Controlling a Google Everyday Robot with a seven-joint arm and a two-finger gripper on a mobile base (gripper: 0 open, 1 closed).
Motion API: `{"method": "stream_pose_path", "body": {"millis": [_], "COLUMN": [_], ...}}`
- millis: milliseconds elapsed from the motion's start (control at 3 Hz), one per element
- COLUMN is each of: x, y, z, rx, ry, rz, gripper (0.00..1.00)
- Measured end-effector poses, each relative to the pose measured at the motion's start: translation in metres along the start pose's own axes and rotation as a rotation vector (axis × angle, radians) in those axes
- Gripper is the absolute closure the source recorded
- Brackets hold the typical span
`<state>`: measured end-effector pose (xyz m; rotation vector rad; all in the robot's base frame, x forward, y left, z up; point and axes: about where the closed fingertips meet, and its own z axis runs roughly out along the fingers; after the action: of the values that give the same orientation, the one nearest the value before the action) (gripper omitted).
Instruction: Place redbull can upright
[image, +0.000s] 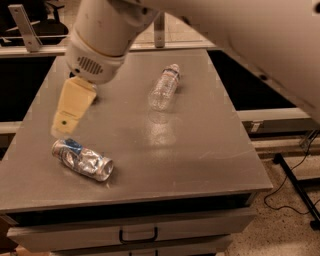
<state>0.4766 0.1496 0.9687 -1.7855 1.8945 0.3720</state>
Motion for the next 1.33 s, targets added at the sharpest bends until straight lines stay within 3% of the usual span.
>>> {"method": "stream_pose_path", "body": {"millis": [333,667,1333], "x": [-0.023,-0.017,0.016], "y": [-0.012,-0.012,0.013], "z": [0.059,0.095,0.134], "rx": [-0.036,-0.047,-0.003], "ry": [-0.005,0.021,0.131], "rz": [0.075,0.192,0.386], "gripper": [0.00,0.00,0.00]}}
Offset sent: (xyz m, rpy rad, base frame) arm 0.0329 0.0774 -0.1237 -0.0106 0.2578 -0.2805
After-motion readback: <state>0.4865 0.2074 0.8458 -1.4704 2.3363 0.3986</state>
